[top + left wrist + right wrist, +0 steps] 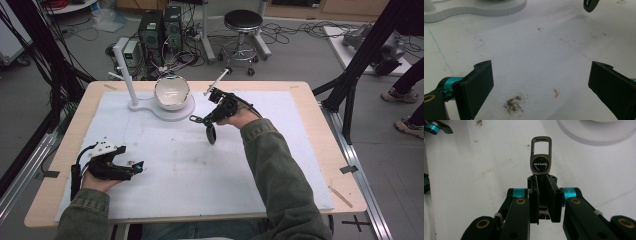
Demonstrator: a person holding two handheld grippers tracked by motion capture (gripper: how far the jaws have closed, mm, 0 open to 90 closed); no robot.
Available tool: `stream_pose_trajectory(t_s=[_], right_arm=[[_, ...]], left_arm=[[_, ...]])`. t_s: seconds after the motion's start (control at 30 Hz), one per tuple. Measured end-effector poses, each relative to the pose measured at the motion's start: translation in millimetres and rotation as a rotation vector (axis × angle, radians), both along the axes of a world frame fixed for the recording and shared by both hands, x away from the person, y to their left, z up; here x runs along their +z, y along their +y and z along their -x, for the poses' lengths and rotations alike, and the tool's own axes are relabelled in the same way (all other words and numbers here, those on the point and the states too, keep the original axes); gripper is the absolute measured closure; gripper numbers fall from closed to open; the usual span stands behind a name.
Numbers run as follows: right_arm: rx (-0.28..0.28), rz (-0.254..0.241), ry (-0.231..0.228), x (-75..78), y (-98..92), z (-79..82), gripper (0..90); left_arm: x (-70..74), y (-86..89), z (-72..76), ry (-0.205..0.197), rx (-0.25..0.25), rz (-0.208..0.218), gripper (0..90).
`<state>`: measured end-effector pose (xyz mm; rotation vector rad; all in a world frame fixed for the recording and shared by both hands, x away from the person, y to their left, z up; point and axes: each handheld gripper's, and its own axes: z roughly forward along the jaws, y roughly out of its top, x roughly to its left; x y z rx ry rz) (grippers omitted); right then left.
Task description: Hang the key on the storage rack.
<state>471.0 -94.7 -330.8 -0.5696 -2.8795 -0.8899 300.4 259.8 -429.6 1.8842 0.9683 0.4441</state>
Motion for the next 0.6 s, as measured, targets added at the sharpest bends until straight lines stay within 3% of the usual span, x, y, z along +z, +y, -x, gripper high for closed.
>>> stream_pose_trajectory(t_s=[0.6], right_arm=[[0.096, -0.016, 0.027, -4.1, 72.7, -0.5, 80.9]], left_arm=[[1.0, 0.7, 1.3, 0.000, -0.004, 0.010, 6.6]])
